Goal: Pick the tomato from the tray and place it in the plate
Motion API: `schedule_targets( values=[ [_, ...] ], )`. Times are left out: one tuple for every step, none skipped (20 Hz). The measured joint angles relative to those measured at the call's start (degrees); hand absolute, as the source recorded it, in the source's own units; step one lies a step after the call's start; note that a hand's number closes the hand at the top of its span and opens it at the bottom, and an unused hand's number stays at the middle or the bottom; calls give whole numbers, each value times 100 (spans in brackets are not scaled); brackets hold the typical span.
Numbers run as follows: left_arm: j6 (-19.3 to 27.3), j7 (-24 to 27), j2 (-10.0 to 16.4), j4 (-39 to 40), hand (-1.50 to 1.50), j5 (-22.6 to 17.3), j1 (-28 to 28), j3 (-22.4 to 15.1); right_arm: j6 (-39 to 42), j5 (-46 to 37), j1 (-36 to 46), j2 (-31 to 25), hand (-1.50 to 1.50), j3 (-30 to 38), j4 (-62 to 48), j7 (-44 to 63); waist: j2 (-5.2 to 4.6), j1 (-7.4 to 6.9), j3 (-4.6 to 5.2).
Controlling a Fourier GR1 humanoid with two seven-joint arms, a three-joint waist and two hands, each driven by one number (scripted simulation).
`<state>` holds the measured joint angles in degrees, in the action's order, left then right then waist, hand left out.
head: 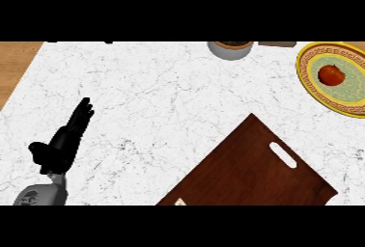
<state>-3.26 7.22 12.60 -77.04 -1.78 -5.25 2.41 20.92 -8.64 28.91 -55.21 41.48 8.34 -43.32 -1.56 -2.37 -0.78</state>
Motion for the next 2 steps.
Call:
schedule_targets(
  values=[
    [6, 3, -12, -9, 0, 15, 0, -18, -35, -4, -40, 2, -150, 0, 15, -30, -1, -10, -2],
    [-5, 7, -11, 5, 0, 15, 3, -20, -55, 3, -87, 21, -150, 10, 18, -65, -4, -11, -4]
  ],
)
